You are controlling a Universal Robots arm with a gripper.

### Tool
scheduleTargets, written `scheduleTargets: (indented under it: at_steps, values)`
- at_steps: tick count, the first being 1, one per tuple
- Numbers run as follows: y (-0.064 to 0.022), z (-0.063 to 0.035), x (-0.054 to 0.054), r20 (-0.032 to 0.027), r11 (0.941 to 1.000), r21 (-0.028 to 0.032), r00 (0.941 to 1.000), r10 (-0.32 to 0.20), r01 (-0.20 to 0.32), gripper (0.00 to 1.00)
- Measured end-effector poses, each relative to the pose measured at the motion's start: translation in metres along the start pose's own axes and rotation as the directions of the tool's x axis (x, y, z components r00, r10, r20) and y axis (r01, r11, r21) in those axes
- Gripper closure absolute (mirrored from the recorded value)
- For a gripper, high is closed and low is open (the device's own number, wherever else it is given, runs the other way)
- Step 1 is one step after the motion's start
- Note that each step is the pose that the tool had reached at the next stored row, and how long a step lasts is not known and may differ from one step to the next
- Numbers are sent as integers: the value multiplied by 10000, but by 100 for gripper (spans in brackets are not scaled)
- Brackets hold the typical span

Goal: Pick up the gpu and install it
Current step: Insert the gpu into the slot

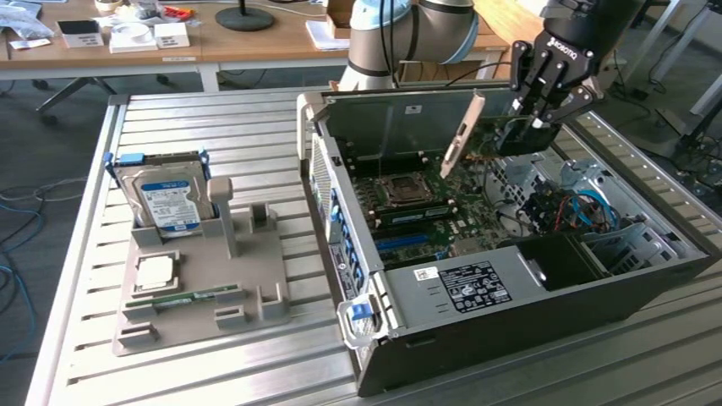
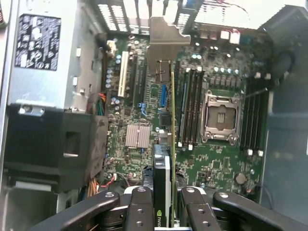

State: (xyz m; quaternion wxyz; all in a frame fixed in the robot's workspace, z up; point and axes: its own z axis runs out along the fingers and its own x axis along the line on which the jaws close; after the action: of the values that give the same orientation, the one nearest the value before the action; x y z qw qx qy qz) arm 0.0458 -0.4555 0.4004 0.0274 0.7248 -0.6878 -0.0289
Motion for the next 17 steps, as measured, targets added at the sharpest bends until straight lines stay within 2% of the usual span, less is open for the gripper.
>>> scheduleTargets:
  at_steps: [4, 5, 6, 7, 9, 10, 11, 12, 17]
  values:
    - [2, 1, 0, 7, 10000, 4, 10000, 83, -83, 73]
    - [6, 1, 0, 23, 10000, 26, 10000, 83, -83, 73]
    - [15, 2, 0, 68, 9999, 114, 9999, 77, -78, 73]
    - [27, 4, -1, 97, 9997, 245, 9999, 73, -75, 73]
    - [61, 8, -3, 123, 9984, 558, 9999, 67, -74, 73]
    - [75, 13, -4, 130, 9977, 679, 9999, 64, -73, 73]
    - [89, 19, -4, 134, 9971, 752, 9999, 62, -72, 73]
    - [103, 26, -4, 131, 9968, 798, 9999, 62, -72, 73]
    - [157, 80, -3, 128, 9956, 930, 9999, 77, -88, 73]
